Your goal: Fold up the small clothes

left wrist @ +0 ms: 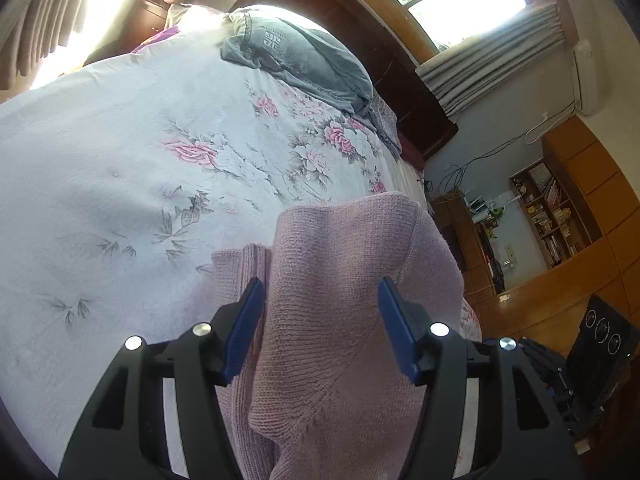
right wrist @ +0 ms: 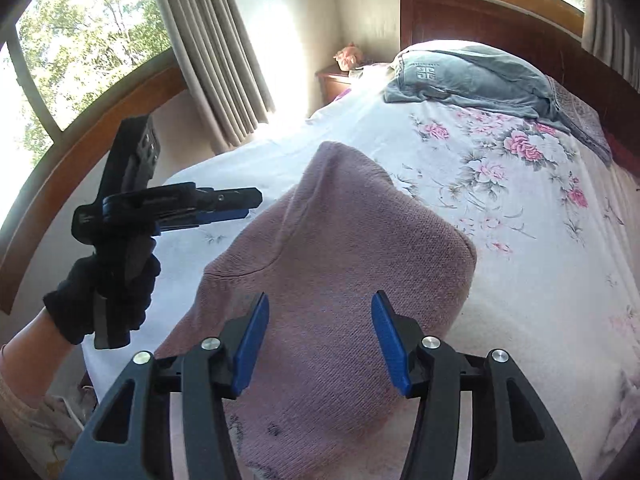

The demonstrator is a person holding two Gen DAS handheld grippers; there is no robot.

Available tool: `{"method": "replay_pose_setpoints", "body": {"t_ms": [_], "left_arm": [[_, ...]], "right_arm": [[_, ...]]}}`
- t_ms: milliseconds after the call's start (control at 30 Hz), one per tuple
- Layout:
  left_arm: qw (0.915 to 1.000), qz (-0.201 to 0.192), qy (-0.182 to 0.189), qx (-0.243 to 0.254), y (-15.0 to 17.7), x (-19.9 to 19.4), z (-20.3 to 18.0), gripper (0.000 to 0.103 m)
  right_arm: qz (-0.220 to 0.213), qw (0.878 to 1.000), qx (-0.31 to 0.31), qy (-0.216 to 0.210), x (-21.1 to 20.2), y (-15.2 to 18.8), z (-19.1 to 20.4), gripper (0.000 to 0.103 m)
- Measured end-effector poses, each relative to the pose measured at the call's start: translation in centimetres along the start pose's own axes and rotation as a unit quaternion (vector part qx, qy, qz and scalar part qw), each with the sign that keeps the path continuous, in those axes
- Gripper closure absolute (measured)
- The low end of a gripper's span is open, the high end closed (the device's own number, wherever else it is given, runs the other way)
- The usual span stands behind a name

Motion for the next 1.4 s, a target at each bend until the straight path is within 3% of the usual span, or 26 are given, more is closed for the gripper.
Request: {"method": "replay_pose_setpoints", "body": {"t_ms": [100,133,200,233,333,400,533,633,700,767,900,967,1033,1200,1267,1300,1400], "left_arm": [[0.9997,0.016,0.002,-0.016,-0.2,2.2,0.6,0.045],[0.9996,0.020,0.009,-0.017,-0.2,2.6,0.6,0.050],[0.9992,0.022,0.025,-0.023,0.0,2.8,0.7,0.071],[0.9986,0.019,0.038,-0.031,0.2,2.7,0.9,0.088],[0.9953,-0.026,0.077,-0.053,0.9,0.7,1.8,0.092],[0.9946,-0.047,0.067,-0.064,1.8,0.0,2.7,0.093],[0.9941,-0.031,0.010,-0.103,4.0,1.7,6.0,0.103],[0.9909,-0.034,0.021,-0.128,4.7,1.2,7.4,0.101],[0.9919,-0.041,0.019,-0.119,5.0,-0.2,7.1,0.097],[0.9943,-0.048,0.017,-0.094,5.9,-2.1,6.0,0.081],[0.9977,-0.036,0.007,-0.057,9.3,-4.7,3.3,0.068],[0.9982,-0.030,0.007,-0.052,11.6,-5.3,2.4,0.054],[0.9982,-0.016,0.013,-0.055,13.7,-5.3,1.8,0.050],[0.9984,0.010,-0.001,-0.056,17.6,-3.6,1.3,0.052],[0.9977,0.018,-0.001,-0.065,18.5,-2.6,1.8,0.073],[0.9971,0.021,-0.001,-0.073,19.0,-2.2,2.0,0.077],[0.9959,0.013,0.011,-0.089,20.0,-2.0,2.3,0.077]], "right_arm": [[0.021,0.999,0.021,-0.016,1.7,-0.3,-1.7,0.049],[0.022,0.999,0.026,-0.019,2.2,-0.4,-1.7,0.049],[0.022,0.999,0.038,-0.016,2.7,-0.2,-2.5,0.049],[0.023,0.999,0.043,-0.013,2.8,-0.3,-2.6,0.049],[0.021,0.998,0.059,-0.027,3.3,0.1,-3.4,0.048],[0.017,0.997,0.066,-0.046,3.4,0.0,-3.8,0.048],[0.018,0.997,0.066,-0.034,4.2,-0.2,-4.0,0.048],[0.019,0.997,0.063,-0.029,4.4,-0.2,-3.9,0.044],[0.015,0.997,0.061,-0.036,4.0,-0.2,-3.7,0.042],[0.009,0.997,0.067,-0.043,3.1,0.0,-3.6,0.042],[-0.013,0.996,0.074,-0.055,0.7,1.4,-3.0,0.042],[-0.014,0.995,0.077,-0.056,-0.1,2.7,-2.6,0.039],[-0.014,0.995,0.084,-0.058,-0.7,4.3,-2.3,0.034],[0.005,0.992,0.112,-0.066,-0.5,8.8,-1.6,0.033],[0.025,0.989,0.132,-0.058,0.2,10.6,-1.7,0.029],[0.034,0.987,0.144,-0.063,0.7,11.4,-1.7,0.029],[0.065,0.978,0.172,-0.100,2.7,13.6,-1.6,0.030]]}}
Point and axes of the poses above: each gripper's, at about its wrist camera, not at the fingertips, and x roughly the way its jaws point, z to its left, y to its underside, the point moved 7 cm from there along x, roughly the way its jaws point, and after that the axes turned 12 degrees about z, right-handed, at the moved point
